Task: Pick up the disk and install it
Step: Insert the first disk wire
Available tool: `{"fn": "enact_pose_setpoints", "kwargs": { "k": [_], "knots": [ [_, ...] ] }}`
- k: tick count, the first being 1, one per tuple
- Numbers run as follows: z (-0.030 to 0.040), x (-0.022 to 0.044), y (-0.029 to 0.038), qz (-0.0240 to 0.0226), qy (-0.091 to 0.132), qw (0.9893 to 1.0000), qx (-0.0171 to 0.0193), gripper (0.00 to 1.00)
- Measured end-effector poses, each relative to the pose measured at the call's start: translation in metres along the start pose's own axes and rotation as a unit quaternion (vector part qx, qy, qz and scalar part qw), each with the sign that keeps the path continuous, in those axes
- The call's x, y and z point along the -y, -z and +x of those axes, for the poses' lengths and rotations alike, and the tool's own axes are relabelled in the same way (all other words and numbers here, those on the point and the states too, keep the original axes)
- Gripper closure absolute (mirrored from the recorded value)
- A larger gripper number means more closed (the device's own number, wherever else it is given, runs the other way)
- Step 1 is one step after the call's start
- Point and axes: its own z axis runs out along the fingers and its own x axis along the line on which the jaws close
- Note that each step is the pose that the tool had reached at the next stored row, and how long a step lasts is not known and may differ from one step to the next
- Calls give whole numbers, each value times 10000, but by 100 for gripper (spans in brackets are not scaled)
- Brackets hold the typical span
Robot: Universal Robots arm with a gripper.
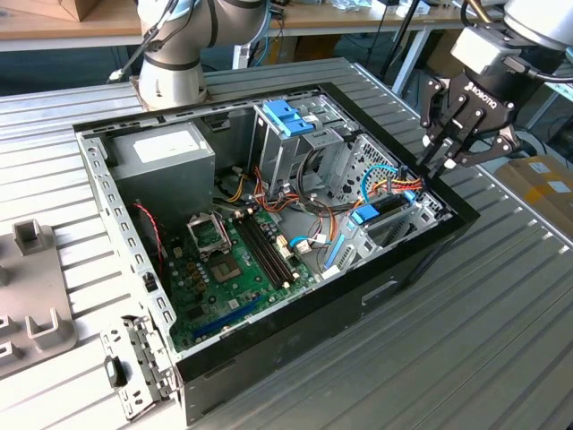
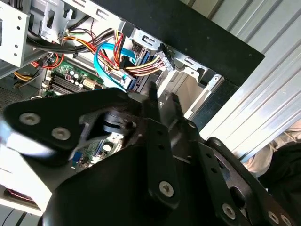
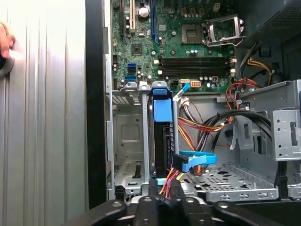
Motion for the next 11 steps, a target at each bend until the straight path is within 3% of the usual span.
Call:
{"fn": "enact_pose_setpoints", "kwargs": {
  "k": [1, 2, 11],
  "knots": [
    [0, 3, 0, 0, 0, 10000, 0, 71],
    [0, 6, 0, -1, 0, 10000, 0, 64],
    [0, 37, 0, -5, 0, 10000, -1, 64]
  ]
}}
